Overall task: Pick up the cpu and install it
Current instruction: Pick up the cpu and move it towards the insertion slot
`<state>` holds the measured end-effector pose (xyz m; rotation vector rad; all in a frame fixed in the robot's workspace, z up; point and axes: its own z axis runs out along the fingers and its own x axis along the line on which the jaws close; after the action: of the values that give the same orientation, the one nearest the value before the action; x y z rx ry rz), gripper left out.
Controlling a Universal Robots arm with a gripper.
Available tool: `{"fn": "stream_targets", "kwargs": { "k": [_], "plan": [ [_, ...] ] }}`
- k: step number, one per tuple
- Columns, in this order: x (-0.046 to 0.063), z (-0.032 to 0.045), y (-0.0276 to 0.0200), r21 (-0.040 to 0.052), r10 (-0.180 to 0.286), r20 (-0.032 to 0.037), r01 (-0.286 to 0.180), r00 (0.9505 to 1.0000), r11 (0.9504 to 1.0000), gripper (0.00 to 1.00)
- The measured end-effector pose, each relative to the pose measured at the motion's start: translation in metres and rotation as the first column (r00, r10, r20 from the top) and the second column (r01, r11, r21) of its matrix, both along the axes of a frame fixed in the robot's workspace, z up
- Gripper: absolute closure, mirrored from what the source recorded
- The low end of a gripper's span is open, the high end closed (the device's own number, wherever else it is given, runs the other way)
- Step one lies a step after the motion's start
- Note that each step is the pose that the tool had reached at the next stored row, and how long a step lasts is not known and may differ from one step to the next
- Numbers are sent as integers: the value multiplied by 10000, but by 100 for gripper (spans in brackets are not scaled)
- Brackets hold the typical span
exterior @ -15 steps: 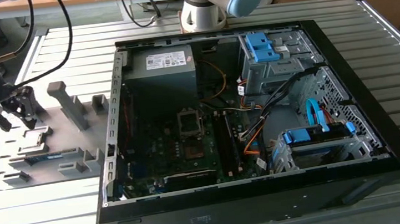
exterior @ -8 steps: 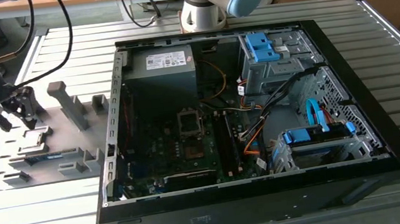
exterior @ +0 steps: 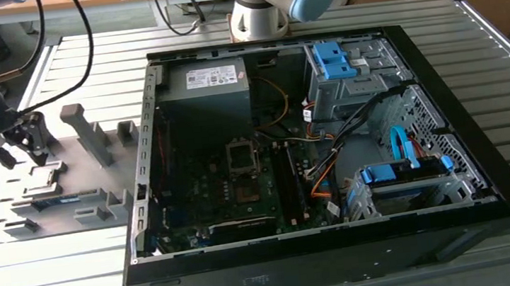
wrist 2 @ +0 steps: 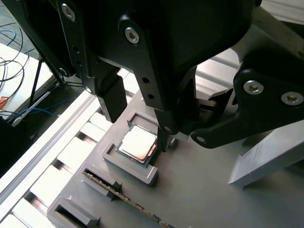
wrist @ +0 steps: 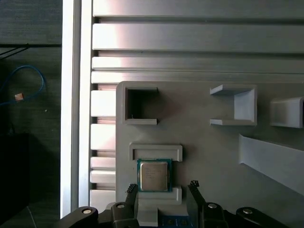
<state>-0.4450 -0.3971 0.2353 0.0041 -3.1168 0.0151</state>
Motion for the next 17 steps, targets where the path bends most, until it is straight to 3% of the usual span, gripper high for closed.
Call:
{"fn": "stream_targets", "kwargs": {
  "k": [17],
  "plan": [
    [0,-84,0,0,0,-1,0,10000,10000,47]
  ]
}}
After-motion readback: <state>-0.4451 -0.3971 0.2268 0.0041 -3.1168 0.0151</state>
